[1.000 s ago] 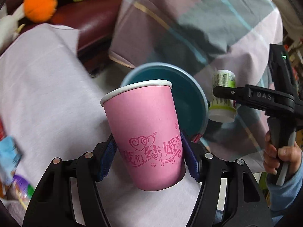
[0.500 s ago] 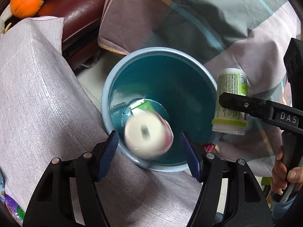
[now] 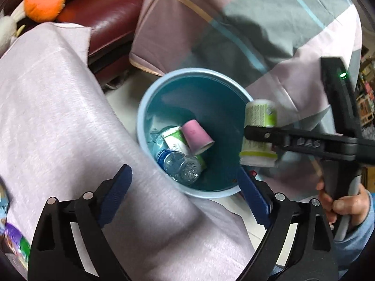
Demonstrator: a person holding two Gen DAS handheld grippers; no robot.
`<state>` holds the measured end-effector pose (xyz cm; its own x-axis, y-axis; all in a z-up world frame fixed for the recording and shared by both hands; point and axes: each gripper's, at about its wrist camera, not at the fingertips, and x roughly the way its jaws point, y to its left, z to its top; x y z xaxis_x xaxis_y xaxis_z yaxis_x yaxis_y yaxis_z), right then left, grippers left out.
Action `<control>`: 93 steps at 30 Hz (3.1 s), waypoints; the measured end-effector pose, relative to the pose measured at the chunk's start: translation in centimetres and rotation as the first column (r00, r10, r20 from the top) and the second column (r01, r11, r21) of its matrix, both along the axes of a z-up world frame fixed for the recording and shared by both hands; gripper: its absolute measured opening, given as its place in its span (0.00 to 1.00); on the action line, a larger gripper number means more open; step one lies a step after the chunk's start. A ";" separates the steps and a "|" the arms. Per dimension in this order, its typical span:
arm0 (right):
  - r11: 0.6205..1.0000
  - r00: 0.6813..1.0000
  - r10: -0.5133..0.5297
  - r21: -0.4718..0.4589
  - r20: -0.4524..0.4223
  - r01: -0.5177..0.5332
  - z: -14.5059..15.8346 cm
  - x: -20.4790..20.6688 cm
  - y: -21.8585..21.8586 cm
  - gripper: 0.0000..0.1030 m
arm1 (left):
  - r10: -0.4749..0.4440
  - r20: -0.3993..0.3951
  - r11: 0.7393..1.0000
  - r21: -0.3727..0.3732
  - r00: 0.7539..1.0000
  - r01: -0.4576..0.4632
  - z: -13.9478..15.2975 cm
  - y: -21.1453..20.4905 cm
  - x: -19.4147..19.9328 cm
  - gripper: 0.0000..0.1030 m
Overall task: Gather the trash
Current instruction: 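Carry the cup and tube over the teal bin and open both grippers, then move both tools back over the table toward the paper towel and plastic bag, then grasp the clear plastic bag with the right gripper while the left gripper grasps the paper towel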
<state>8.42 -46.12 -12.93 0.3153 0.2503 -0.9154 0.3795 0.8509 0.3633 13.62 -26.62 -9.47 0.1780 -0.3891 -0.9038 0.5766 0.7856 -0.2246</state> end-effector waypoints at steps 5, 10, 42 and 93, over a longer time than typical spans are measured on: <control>1.000 0.998 0.027 0.014 -0.049 -0.026 -1.6 0.7 1.4 0.54 | 0.047 0.009 0.997 -0.059 0.999 -0.046 1.6 2.2 0.2 0.90; 0.999 0.998 0.036 0.003 -0.048 -0.036 -0.7 0.9 2.1 0.56 | 0.084 0.023 0.992 -0.094 0.996 -0.081 2.6 4.5 -0.2 0.90; 0.930 0.935 0.350 -0.142 0.061 -0.339 10.7 2.1 21.7 0.75 | 0.617 0.131 0.781 -0.218 0.776 -0.585 8.2 34.1 -4.2 0.94; 0.707 0.704 0.706 -0.148 0.080 -0.691 9.4 6.8 41.5 0.19 | 0.608 0.058 0.778 -0.245 0.792 -0.579 3.7 37.5 -8.0 0.49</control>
<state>15.18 -4.65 -3.55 0.1965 0.3544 -0.9142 -0.3797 0.8871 0.2623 5.58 10.89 -5.75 0.5413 -0.3394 -0.7693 0.0451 0.9253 -0.3765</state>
